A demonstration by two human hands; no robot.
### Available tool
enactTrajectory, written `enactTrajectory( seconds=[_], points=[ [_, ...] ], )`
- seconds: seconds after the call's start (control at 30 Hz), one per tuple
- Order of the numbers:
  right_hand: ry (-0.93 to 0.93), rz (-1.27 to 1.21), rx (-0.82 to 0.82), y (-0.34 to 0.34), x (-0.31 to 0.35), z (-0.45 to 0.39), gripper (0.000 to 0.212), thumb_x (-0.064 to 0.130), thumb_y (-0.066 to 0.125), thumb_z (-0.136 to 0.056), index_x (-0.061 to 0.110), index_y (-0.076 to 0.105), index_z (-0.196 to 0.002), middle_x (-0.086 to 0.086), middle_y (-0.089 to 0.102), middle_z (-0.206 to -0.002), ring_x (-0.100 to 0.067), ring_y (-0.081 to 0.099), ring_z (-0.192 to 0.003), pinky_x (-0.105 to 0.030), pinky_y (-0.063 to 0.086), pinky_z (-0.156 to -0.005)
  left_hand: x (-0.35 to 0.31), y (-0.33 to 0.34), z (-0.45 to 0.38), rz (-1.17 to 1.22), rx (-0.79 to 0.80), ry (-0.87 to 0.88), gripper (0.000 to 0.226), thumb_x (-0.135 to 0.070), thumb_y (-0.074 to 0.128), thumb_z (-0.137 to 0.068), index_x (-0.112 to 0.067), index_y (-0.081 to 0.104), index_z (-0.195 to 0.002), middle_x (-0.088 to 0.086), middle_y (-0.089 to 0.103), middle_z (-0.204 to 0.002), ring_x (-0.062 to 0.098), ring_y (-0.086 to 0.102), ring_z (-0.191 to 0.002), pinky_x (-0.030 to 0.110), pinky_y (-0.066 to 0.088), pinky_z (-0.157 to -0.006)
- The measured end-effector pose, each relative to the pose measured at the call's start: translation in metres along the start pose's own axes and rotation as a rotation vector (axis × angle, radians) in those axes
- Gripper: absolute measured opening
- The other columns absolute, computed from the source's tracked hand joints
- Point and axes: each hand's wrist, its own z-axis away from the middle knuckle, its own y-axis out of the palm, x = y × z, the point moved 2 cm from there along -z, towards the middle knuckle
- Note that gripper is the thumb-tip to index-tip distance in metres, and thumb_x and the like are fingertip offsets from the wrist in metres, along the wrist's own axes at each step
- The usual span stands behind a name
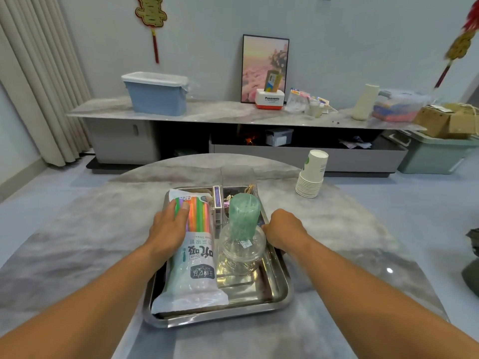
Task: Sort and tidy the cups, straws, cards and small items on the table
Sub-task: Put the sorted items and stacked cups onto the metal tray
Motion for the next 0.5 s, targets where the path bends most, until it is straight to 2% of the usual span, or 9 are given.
enactTrajectory(
  seconds=[0.17,0.33,0.5],
  points=[
    [0.015,0.039,-0.044,-0.004,-0.003,-0.021,0.029,0.029,0.064,-0.097,0.018,0.047,-0.076,-0.004,0.059,-0.091,-0.026,0.059,-0.085,-0.031,0.042,-0.065,-0.009,0.012,-0.012,-0.074,-0.02,0.023,0.07,-0.079,0.02,-0.091,-0.041,0.036,-0.148,0.009,0.042,-0.138,0.034,0.04,-0.135,0.056,0.029,-0.116],
    [0.0,-0.021,-0.041,-0.004,-0.008,-0.039,0.035,0.038,0.064,-0.097,0.016,0.05,-0.074,-0.003,0.057,-0.076,-0.025,0.057,-0.073,-0.03,0.042,-0.06,-0.014,0.019,-0.025,-0.163,-0.028,-0.002,0.077,-0.086,0.014,-0.086,-0.046,0.029,-0.151,0.01,0.036,-0.147,0.04,0.033,-0.141,0.059,0.026,-0.116],
    [0.001,-0.253,-0.096,0.005,-0.028,-0.044,0.042,0.04,0.058,-0.098,0.011,0.054,-0.068,-0.004,0.054,-0.065,-0.023,0.051,-0.062,-0.031,0.039,-0.055,-0.015,0.022,-0.029,-0.203,-0.043,-0.004,0.081,-0.086,0.012,-0.086,-0.042,0.027,-0.153,0.013,0.036,-0.149,0.041,0.036,-0.139,0.061,0.029,-0.115]
  ],
)
